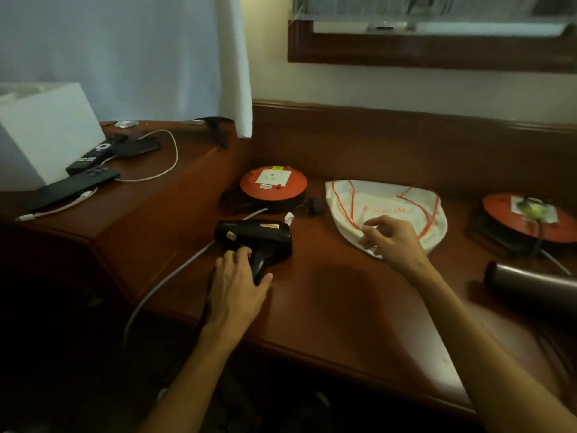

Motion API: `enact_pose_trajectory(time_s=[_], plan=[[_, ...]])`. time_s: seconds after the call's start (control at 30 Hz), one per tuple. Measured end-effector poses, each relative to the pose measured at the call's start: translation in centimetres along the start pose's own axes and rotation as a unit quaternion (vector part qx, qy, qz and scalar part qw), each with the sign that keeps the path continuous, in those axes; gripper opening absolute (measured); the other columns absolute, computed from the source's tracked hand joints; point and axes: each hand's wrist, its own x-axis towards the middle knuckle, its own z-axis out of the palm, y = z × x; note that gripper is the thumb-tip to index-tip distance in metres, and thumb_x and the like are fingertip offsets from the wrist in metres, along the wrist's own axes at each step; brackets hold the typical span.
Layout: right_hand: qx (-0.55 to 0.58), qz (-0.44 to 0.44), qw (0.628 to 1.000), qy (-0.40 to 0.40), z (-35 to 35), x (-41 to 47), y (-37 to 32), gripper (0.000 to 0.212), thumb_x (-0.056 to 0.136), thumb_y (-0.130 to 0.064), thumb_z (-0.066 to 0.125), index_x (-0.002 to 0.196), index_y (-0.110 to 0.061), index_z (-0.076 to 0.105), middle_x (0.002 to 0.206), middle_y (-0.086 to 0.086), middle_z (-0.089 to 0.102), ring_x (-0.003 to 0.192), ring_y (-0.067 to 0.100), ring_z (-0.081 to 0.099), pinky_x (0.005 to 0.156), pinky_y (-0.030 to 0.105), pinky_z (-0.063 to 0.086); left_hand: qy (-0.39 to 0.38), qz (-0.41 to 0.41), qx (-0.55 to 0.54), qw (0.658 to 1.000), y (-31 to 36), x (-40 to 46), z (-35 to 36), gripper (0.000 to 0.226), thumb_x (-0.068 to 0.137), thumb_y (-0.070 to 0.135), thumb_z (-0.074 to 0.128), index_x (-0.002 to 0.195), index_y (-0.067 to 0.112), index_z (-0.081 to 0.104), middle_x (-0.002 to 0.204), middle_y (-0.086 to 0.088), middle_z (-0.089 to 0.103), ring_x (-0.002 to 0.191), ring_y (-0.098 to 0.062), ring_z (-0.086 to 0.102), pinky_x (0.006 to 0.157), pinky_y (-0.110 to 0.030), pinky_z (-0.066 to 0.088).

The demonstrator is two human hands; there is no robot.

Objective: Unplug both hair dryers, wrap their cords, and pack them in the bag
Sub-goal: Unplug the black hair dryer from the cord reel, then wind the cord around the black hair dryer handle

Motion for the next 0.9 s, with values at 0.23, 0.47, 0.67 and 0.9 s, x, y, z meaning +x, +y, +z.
enact_pose_trajectory(time_s=[0.23, 0.47, 0.67, 0.9], plan=[[0.065, 0.048, 0.996, -0.04, 1.8, -6.5, 2.5, 0.009, 0.098, -0.01, 0.06, 0.101, -0.008, 0.068, 0.073, 0.003, 0.074, 0.061, 0.017, 0.068, 0.055, 0.026, 0.052, 0.043, 0.029, 0.028, 0.998, 1.2, -0.1, -0.2, 0.046, 0.091, 0.035, 0.07, 0.128, 0.01, 0.058, 0.122, -0.011, 0.06, 0.115, -0.029, 0.05, 0.091, -0.043, 0.051], [0.104, 0.019, 0.992, -0.071, 3.2, -9.8, 1.2, 0.011, 0.099, -0.015, 0.061, 0.096, -0.012, 0.071, 0.082, 0.009, 0.077, 0.071, 0.016, 0.072, 0.071, 0.034, 0.058, 0.115, 0.069, -0.021, 0.991, 6.1, -1.7, -2.2, 0.039, 0.094, 0.033, 0.066, 0.127, 0.012, 0.064, 0.119, -0.008, 0.066, 0.119, -0.028, 0.055, 0.102, -0.046, 0.039], [0.19, -0.049, 0.977, -0.086, 3.7, -11.1, -3.0, 0.032, 0.104, -0.032, 0.05, 0.111, -0.01, 0.071, 0.101, 0.002, 0.075, 0.095, 0.015, 0.071, 0.088, 0.042, 0.054, 0.077, 0.113, -0.261, 0.956, 10.6, -2.4, -4.4, 0.033, 0.095, 0.019, 0.068, 0.128, 0.015, 0.066, 0.12, 0.008, 0.066, 0.119, -0.012, 0.057, 0.099, -0.028, 0.043], [0.353, -0.01, 0.935, -0.025, 3.5, -9.7, -3.1, 0.054, 0.096, -0.052, 0.048, 0.142, -0.023, 0.052, 0.136, 0.001, 0.064, 0.127, 0.017, 0.06, 0.106, 0.054, 0.048, -0.024, 0.088, -0.485, 0.87, 14.6, -3.3, -2.3, 0.017, 0.098, 0.014, 0.062, 0.111, 0.024, 0.066, 0.107, 0.01, 0.07, 0.101, -0.004, 0.066, 0.076, -0.007, 0.05]])
